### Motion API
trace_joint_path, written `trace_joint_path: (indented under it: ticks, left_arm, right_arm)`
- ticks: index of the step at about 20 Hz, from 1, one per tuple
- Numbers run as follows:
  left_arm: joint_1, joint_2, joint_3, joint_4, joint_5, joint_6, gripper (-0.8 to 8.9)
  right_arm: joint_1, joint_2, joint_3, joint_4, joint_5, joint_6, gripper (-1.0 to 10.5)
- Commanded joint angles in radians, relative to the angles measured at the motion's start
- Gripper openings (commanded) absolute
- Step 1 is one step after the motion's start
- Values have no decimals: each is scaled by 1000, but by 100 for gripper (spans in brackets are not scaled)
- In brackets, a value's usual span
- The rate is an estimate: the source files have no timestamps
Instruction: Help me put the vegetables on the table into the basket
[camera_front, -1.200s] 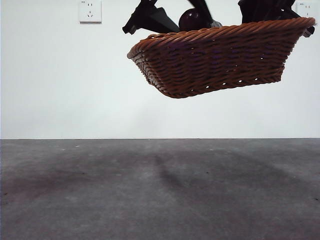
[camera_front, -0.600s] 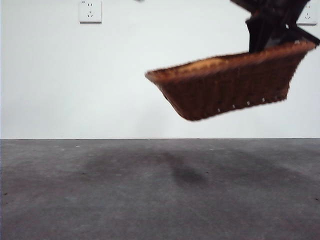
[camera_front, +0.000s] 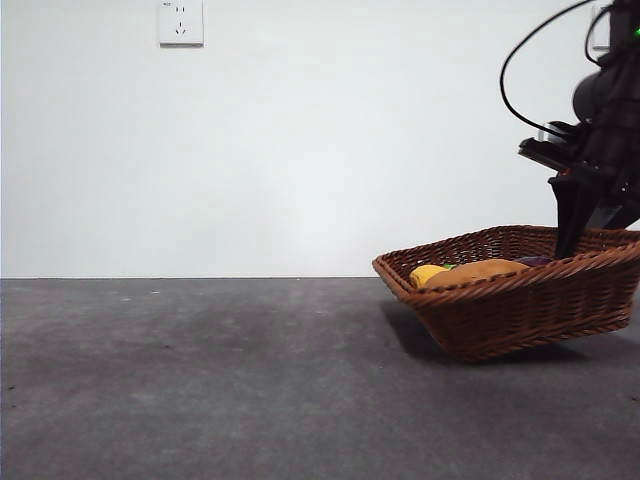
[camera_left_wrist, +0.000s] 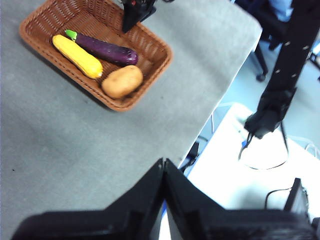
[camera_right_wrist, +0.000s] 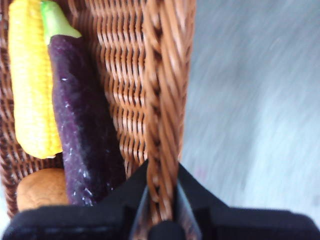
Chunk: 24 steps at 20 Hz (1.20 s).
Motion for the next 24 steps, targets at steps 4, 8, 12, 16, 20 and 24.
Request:
trace_joint_path:
  ticks: [4,8,12,16,20,24]
  left_arm:
    - [-1,-53,-4,3,0,-60,-4]
    - [-1,-50,-4,3,0,-66,-4]
    - [-1,-50,-4,3,0,-65,-4]
    - [-1,-50,-4,3,0,-61,-4]
    - [-2,-57,-4,2,0,-49,-3]
    - [-2,-92,-4,2,0,3,-3]
  right_arm:
    - [-23,96,-4,52,-138,-41,-11]
    - [-23,166,-4,53,-135,-64,-11]
    - [-22,172,-3,63,-134,-75,226]
    - [-22,150,-3,34,-79,-67,540]
    - [-21,8,-3,11,-70,-63,536]
    - [-20,-240,-3,-94,37,-60,532]
